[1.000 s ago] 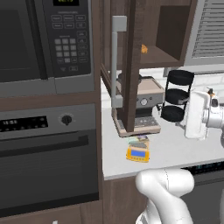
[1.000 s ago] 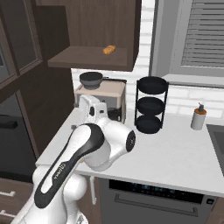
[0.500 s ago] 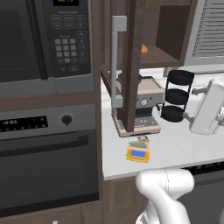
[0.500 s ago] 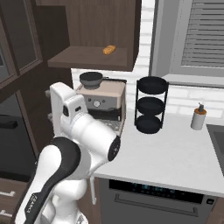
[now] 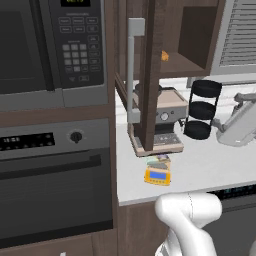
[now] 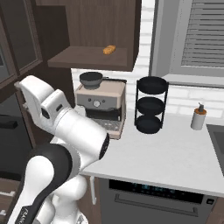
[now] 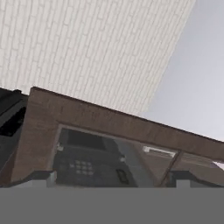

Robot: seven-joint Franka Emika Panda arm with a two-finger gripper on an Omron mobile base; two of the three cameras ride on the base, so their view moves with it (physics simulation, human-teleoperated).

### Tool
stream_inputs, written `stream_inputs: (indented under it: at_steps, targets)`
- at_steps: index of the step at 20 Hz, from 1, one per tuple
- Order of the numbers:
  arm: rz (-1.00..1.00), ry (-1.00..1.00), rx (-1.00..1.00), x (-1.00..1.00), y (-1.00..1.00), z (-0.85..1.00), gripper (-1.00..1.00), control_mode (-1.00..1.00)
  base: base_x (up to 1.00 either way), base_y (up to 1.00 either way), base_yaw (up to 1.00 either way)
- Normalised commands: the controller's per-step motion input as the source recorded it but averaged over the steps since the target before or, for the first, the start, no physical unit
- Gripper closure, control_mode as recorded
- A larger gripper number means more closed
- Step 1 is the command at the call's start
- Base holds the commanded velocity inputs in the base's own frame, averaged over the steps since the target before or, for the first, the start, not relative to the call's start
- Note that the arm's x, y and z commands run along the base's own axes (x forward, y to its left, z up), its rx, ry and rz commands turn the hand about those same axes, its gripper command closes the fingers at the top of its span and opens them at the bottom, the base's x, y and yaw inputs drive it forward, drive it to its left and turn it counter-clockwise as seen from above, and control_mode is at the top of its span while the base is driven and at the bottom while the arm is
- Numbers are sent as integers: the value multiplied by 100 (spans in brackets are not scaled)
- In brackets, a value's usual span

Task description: Pick the bar and place it on the digital scale for weighing, and close the cabinet.

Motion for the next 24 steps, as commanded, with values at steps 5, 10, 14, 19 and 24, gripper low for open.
stream_inputs:
  at_steps: [5, 10, 14, 19, 24]
  targets:
    - [-1, -27, 30, -86, 92, -2, -100, -100, 0, 0, 0]
    - [-7, -23, 25, -42, 100, -32, -100, -100, 0, 0, 0]
    - [-9, -23, 29, -79, 93, -28, -100, -100, 0, 0, 0]
    - [0, -5, 23, -100, 77, -31, -100, -100, 0, 0, 0]
    - [-3, 10, 3, -7, 94, -86, -100, -100, 0, 0, 0]
